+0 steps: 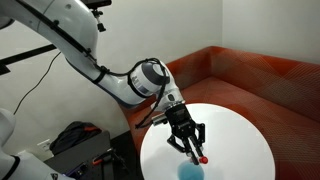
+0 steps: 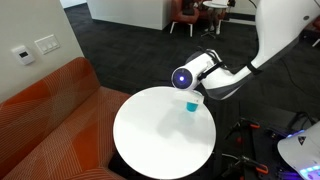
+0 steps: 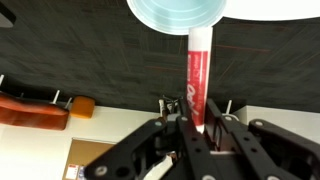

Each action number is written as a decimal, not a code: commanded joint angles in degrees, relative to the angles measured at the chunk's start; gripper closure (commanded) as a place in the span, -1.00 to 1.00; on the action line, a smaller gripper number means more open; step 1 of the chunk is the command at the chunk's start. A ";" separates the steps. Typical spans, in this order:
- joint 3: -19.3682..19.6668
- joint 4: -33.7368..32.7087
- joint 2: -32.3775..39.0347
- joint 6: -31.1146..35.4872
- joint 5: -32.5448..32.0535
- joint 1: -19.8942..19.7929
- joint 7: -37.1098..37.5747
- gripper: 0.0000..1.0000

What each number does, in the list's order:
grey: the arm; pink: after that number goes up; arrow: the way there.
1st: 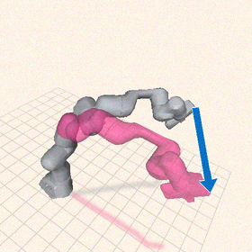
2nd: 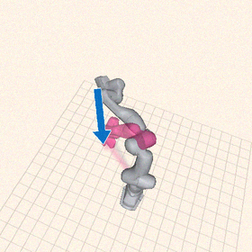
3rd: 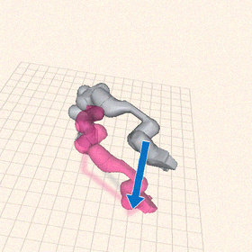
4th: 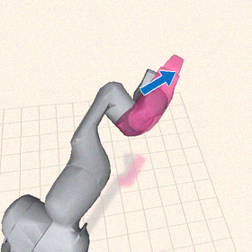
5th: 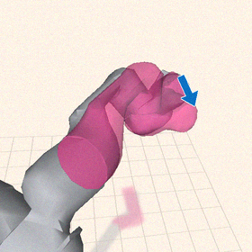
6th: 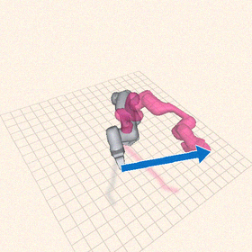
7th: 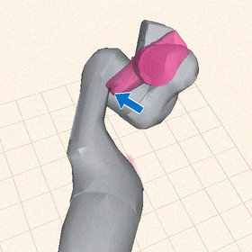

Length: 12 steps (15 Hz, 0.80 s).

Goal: Put the red marker inside the light blue cup

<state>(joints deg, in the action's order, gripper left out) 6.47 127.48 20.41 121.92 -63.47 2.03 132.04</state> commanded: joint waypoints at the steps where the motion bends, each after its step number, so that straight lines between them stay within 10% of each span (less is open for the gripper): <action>1: -0.99 -0.85 1.42 -1.92 0.92 -0.98 1.11 0.90; 12: -1.13 -4.34 7.59 -2.15 4.63 -0.86 -0.66 0.90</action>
<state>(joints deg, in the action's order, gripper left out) 6.30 125.68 26.04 121.84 -60.30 1.55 132.03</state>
